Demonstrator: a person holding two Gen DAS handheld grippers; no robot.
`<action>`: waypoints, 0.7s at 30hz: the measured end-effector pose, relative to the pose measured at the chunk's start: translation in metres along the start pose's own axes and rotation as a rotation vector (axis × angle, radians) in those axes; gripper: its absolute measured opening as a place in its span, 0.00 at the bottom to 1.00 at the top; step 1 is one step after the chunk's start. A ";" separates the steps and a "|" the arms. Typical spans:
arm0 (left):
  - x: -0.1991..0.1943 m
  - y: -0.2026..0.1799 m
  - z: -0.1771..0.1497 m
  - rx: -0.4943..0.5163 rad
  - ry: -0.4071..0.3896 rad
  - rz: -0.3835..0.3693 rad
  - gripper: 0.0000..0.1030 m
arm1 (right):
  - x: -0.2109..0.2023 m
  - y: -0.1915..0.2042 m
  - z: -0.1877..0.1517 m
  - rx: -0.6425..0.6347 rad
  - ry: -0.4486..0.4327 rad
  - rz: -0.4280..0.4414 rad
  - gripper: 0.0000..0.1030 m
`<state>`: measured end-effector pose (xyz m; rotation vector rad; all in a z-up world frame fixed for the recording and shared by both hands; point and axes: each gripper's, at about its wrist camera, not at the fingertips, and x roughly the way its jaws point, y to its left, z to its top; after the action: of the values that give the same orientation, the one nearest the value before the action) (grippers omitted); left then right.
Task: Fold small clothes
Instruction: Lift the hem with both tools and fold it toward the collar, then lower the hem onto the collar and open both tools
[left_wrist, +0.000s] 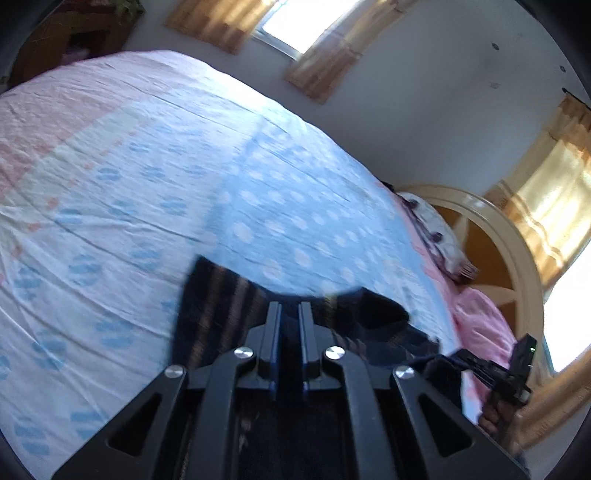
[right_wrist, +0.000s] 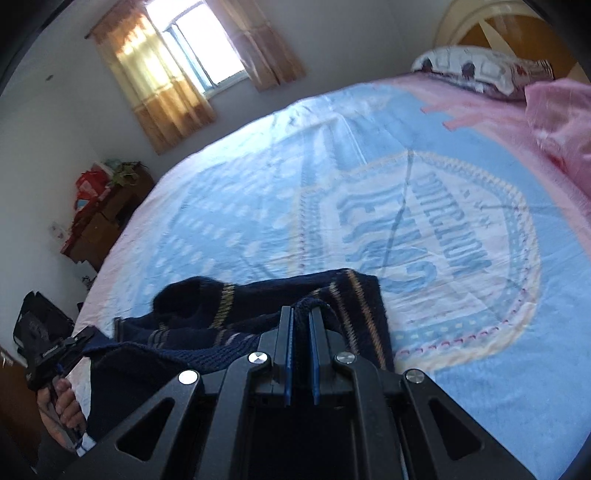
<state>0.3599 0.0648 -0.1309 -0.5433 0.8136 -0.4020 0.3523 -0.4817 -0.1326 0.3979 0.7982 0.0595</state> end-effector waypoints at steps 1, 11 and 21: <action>0.002 0.003 0.000 -0.008 -0.008 0.012 0.10 | 0.008 -0.004 0.002 0.017 0.017 0.007 0.07; 0.003 0.054 -0.027 -0.193 0.003 0.025 0.28 | 0.031 -0.026 0.012 0.097 -0.009 -0.041 0.54; -0.018 0.048 -0.039 -0.137 -0.049 0.114 0.39 | -0.008 -0.004 -0.048 -0.071 0.067 -0.070 0.54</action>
<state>0.3249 0.1003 -0.1716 -0.6287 0.8249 -0.2282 0.3129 -0.4712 -0.1587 0.3012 0.8731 0.0357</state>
